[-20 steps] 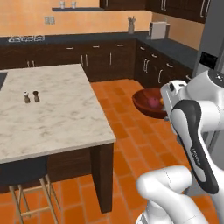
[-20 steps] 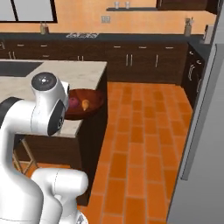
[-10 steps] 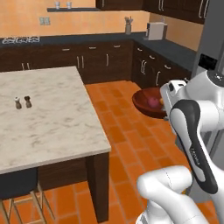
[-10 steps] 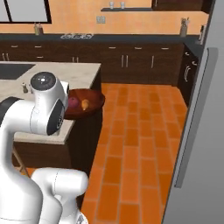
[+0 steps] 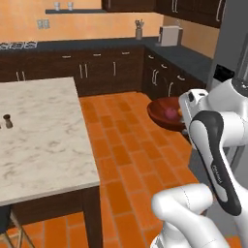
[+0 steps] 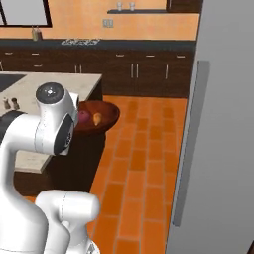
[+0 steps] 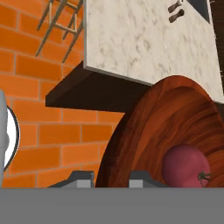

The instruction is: Pick the chicken drumstick and tomato from their plates and place them in the bowl. Then put the bowl in the fridge.

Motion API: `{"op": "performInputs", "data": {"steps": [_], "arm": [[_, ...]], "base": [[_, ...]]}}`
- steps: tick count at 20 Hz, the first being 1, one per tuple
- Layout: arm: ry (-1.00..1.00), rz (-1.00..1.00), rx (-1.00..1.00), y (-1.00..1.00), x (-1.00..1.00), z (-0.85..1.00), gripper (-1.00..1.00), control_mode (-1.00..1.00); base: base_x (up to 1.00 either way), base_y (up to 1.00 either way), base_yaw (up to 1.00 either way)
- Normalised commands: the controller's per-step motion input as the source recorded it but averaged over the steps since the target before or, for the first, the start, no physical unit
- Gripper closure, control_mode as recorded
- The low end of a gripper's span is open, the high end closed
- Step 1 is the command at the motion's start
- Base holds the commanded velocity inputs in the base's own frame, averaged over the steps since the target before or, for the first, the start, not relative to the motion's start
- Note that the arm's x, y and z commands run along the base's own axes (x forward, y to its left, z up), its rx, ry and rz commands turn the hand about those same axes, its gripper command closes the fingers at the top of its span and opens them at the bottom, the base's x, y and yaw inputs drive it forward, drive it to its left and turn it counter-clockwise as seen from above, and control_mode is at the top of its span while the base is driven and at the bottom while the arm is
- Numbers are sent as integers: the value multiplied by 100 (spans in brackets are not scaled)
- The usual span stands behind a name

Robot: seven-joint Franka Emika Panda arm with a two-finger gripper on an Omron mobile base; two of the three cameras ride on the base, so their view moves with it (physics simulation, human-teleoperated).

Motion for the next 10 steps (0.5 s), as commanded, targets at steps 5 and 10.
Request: {"op": "performInputs", "data": {"steps": [5, 10], "arm": [[0, 0, 0, 0, 0, 0, 100, 100], [0, 0, 0, 0, 0, 0, 100, 100]], "base": [[88, 0, 7], [99, 0, 0]]}}
